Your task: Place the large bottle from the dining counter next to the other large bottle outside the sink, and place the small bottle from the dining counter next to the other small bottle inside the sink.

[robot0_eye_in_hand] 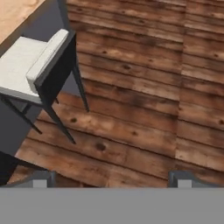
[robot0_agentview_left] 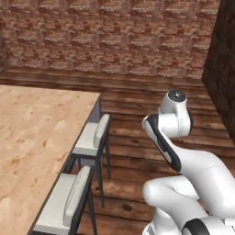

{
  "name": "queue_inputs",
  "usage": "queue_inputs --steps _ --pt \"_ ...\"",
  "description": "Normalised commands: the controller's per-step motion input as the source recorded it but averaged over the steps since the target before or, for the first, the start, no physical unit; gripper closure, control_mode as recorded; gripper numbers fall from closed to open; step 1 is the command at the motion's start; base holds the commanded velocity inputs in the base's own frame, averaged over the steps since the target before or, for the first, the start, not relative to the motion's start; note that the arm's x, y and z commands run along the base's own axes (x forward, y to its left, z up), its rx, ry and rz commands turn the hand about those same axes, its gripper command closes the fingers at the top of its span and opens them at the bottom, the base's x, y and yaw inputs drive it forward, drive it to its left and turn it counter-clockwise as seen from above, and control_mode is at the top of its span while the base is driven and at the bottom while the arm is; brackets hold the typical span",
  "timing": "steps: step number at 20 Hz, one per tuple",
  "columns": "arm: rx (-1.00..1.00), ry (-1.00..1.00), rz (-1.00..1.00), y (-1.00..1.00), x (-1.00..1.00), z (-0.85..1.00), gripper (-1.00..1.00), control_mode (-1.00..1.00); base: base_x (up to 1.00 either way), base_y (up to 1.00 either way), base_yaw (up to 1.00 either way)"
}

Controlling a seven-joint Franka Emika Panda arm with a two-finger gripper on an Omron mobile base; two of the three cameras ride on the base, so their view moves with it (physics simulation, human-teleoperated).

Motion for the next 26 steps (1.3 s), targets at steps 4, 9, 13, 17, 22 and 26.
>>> queue_inputs --steps 4,9,13,17,22,26 --pt "0.0 0.0 0.0 0.0 0.0 0.0 -1.0 1.0 0.09 -0.29 0.54" --pt "0.0 0.0 0.0 0.0 0.0 0.0 -1.0 1.0 0.0 -0.42 0.5" --pt "0.0 0.0 0.0 0.0 0.0 0.0 -1.0 1.0 0.0 -0.35 0.51" --pt "0.0 0.0 0.0 0.0 0.0 0.0 -1.0 1.0 0.0 -0.25 0.53" --pt "0.0 0.0 0.0 0.0 0.0 0.0 -1.0 1.0 0.0 -0.14 0.53" --pt "0.0 0.0 0.0 0.0 0.0 0.0 -1.0 1.0 0.0 -0.02 0.54"
